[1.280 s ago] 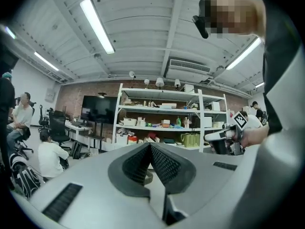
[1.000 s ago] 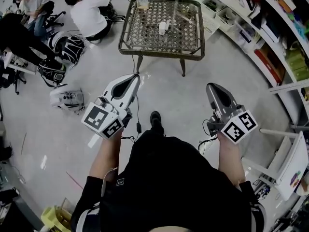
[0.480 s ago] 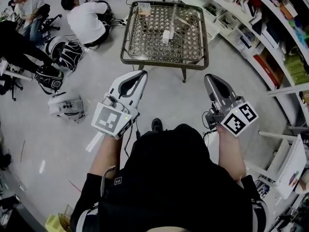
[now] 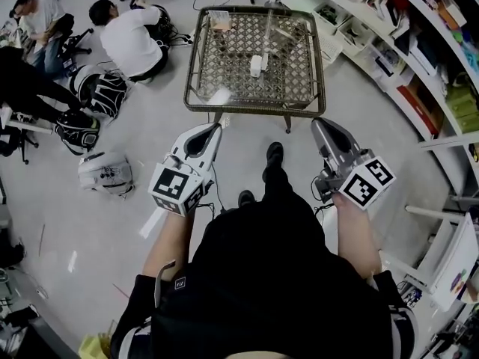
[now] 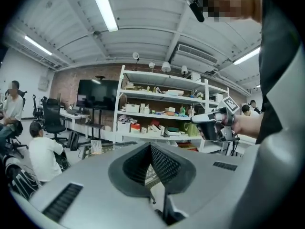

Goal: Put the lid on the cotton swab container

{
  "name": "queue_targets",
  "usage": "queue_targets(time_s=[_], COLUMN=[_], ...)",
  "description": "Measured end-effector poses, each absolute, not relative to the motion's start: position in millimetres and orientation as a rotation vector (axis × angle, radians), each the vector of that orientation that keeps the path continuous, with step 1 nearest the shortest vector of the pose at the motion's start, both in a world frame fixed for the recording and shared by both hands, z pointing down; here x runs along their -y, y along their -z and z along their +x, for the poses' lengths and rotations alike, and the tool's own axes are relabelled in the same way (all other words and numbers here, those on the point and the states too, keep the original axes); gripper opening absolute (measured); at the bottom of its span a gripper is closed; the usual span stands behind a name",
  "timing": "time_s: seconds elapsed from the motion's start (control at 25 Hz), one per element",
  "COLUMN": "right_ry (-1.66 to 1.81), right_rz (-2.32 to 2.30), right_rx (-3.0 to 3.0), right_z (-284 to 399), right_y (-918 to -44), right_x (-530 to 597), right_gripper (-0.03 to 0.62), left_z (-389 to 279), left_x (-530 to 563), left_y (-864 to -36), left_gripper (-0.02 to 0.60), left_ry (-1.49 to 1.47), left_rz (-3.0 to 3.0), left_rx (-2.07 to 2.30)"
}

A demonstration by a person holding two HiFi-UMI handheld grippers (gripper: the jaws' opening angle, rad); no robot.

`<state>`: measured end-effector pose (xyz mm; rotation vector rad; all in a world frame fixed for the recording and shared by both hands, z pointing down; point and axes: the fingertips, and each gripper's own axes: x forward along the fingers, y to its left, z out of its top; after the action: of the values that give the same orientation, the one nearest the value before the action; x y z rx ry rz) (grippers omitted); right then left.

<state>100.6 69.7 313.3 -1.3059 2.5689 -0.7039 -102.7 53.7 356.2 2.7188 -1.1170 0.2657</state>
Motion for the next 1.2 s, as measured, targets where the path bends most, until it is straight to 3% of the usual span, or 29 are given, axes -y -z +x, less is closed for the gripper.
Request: queue_targets(time_s=[0.2, 0.76, 1.2], right_ry=[0.750, 0.880, 0.921], right_rz=[-1.249, -1.127, -1.114], right_rx=[-2.572, -2.635, -2.670], right_z=[114, 180, 163], right_y=[-327, -360, -380], right_x=[-18, 150, 181], right_gripper=[0.008, 0.008, 0.008], left_z=[-96, -80, -67], left_x=[-9, 153, 180], left_y=[-373, -350, -365], left_gripper=[0.003, 0.003, 0.008], left_ry=[-0.357, -0.235, -0.266], left_rz=[2.684, 2.490, 2.497], left_rx=[1.180, 1.517, 1.465])
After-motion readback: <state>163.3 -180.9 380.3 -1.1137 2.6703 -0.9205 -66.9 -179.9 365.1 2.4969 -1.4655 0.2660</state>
